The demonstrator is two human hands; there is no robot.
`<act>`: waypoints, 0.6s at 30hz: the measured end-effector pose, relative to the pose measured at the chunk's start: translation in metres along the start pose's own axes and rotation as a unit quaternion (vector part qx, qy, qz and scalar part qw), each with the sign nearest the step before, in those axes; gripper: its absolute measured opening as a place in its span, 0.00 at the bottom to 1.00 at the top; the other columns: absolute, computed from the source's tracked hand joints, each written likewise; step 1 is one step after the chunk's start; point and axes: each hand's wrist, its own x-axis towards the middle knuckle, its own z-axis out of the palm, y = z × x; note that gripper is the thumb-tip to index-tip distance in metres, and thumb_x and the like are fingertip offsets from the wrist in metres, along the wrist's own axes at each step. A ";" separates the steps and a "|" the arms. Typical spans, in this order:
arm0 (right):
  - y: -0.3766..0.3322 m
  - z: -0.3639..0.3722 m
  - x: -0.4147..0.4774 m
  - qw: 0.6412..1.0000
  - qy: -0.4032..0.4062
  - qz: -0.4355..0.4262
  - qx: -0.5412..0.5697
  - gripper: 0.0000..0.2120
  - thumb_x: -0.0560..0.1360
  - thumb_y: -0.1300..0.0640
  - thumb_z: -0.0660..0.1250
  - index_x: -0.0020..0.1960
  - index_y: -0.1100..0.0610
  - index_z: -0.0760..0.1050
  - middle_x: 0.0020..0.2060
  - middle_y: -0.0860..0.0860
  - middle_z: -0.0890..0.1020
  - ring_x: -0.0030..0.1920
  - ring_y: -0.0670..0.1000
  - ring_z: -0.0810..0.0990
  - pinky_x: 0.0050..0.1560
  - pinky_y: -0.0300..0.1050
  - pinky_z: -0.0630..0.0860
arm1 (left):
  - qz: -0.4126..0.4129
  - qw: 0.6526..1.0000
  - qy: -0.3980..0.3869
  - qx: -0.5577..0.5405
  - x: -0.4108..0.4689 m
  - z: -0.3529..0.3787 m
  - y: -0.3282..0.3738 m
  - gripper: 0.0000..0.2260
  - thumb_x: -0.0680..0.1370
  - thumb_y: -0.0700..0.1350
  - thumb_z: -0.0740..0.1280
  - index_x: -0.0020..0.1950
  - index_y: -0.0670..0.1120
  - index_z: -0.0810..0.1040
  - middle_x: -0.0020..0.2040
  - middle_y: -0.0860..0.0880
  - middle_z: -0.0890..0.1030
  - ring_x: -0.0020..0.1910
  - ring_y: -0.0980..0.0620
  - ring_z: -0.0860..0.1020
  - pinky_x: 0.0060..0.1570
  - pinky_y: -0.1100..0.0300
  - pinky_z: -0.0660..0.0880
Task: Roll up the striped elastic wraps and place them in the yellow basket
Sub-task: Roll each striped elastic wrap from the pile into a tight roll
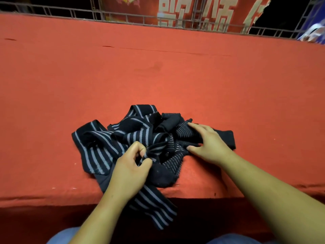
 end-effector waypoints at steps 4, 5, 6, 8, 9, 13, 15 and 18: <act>-0.010 0.007 0.011 0.999 0.020 0.021 -0.035 0.33 0.70 0.47 0.68 0.74 0.32 0.68 0.71 0.47 0.76 0.72 0.56 0.73 0.69 0.65 0.72 | -0.001 1.000 -0.008 -0.017 0.001 -0.001 -0.001 0.10 0.74 0.38 0.66 0.43 0.49 0.67 0.32 0.52 0.68 0.30 0.55 0.64 0.30 0.60 0.63; -0.010 0.008 0.014 0.998 0.039 0.036 -0.039 0.27 0.74 0.51 0.69 0.71 0.34 0.73 0.68 0.46 0.80 0.70 0.57 0.75 0.68 0.64 0.73 | -0.001 1.000 -0.009 -0.018 0.001 -0.001 0.000 0.10 0.74 0.38 0.66 0.42 0.49 0.67 0.32 0.52 0.69 0.30 0.55 0.64 0.30 0.60 0.63; -0.007 0.010 0.018 0.996 0.062 0.047 -0.029 0.22 0.76 0.53 0.69 0.67 0.36 0.78 0.64 0.46 0.83 0.68 0.58 0.77 0.68 0.62 0.74 | 0.000 1.000 -0.008 -0.020 0.001 -0.001 0.000 0.10 0.74 0.38 0.66 0.42 0.49 0.67 0.32 0.53 0.69 0.30 0.55 0.64 0.30 0.61 0.63; 0.000 0.012 0.022 0.992 0.118 0.045 0.019 0.15 0.77 0.55 0.68 0.61 0.43 0.83 0.56 0.48 0.87 0.62 0.57 0.82 0.62 0.54 0.76 | 0.001 1.000 -0.007 -0.020 0.001 0.000 0.001 0.10 0.74 0.38 0.66 0.42 0.49 0.67 0.32 0.53 0.69 0.30 0.55 0.63 0.30 0.61 0.63; 0.004 0.011 0.023 0.988 0.142 0.040 0.051 0.11 0.78 0.56 0.68 0.57 0.47 0.84 0.51 0.49 0.87 0.57 0.56 0.83 0.56 0.49 0.75 | 0.001 1.000 -0.007 -0.020 0.000 0.000 0.002 0.10 0.74 0.38 0.66 0.42 0.49 0.67 0.32 0.52 0.69 0.30 0.56 0.63 0.30 0.62 0.63; 0.015 -0.003 0.012 0.964 0.198 0.021 0.174 0.07 0.84 0.56 0.65 0.49 0.50 0.79 0.39 0.43 0.82 0.45 0.50 0.80 0.44 0.48 0.70 | 0.000 1.000 -0.006 -0.024 -0.001 0.000 0.005 0.10 0.74 0.38 0.66 0.42 0.48 0.67 0.33 0.52 0.69 0.30 0.57 0.63 0.30 0.62 0.63; 0.018 -0.007 0.000 0.944 0.211 0.013 0.252 0.08 0.85 0.56 0.65 0.48 0.49 0.80 0.41 0.44 0.83 0.45 0.50 0.80 0.49 0.53 0.77 | 0.002 1.000 -0.002 -0.024 -0.001 0.000 0.005 0.09 0.74 0.38 0.66 0.42 0.49 0.67 0.33 0.53 0.70 0.30 0.58 0.64 0.31 0.62 0.65; 0.018 -0.007 -0.022 0.904 0.213 0.029 0.370 0.11 0.85 0.55 0.65 0.50 0.45 0.84 0.46 0.46 0.87 0.49 0.49 0.83 0.56 0.52 0.78 | 0.000 1.000 -0.001 -0.021 -0.001 0.002 0.005 0.09 0.74 0.39 0.66 0.42 0.49 0.67 0.33 0.55 0.70 0.30 0.58 0.64 0.31 0.62 0.65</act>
